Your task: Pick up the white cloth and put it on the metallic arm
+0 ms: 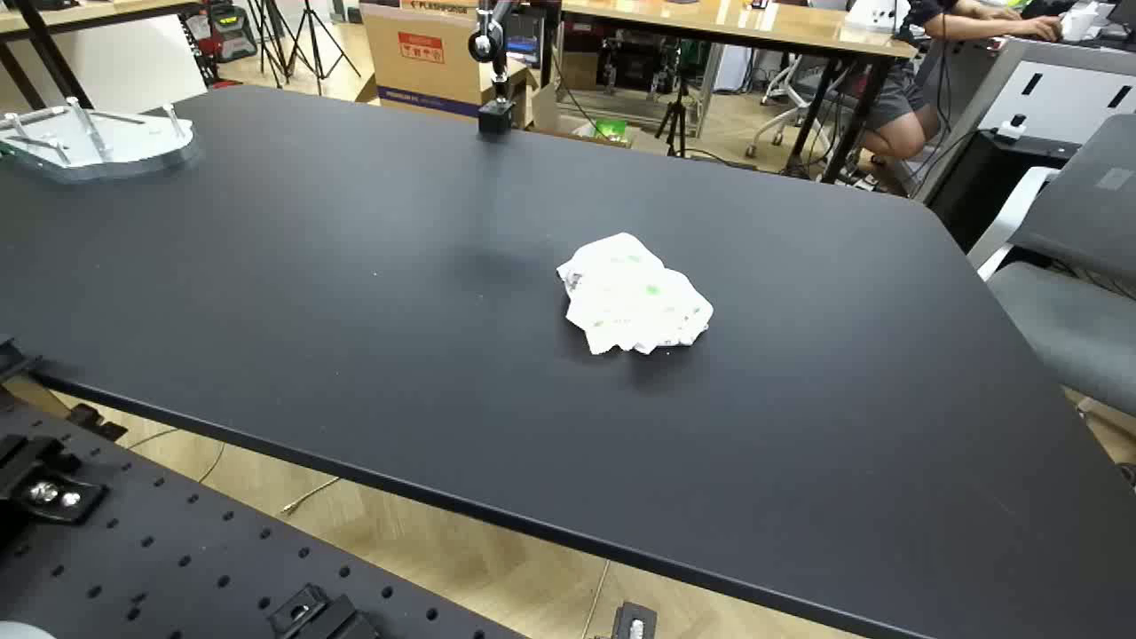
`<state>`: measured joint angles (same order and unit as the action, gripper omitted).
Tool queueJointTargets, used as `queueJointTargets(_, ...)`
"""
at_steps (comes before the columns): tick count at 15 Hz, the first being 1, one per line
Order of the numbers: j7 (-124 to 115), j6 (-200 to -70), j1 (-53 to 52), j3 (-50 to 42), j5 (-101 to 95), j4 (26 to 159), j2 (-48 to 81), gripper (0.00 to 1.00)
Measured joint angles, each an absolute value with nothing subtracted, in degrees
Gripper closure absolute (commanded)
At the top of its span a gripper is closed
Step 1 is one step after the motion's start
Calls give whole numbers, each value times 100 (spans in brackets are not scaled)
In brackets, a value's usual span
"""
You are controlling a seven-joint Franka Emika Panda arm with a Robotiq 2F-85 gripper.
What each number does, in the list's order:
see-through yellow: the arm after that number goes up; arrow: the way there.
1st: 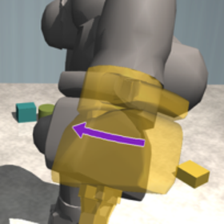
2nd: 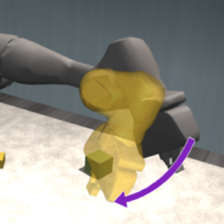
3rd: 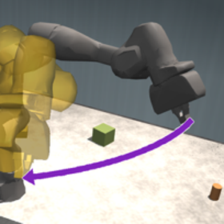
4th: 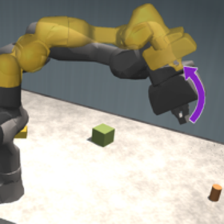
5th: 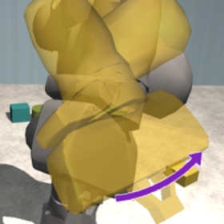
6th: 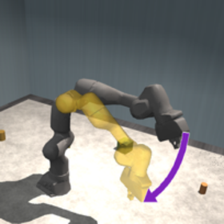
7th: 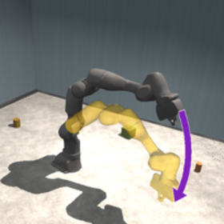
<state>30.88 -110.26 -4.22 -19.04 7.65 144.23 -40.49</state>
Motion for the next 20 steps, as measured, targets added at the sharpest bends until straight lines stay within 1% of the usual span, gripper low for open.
queueJointTargets(14,3092,-11087,-374,-1870,759,14429,-4036,0)
queueJointTargets(16,3093,-11532,-229,-1810,603,14498,-3972,0)
queueJointTargets(20,3200,-12845,180,-1849,-43,14727,-3563,0)
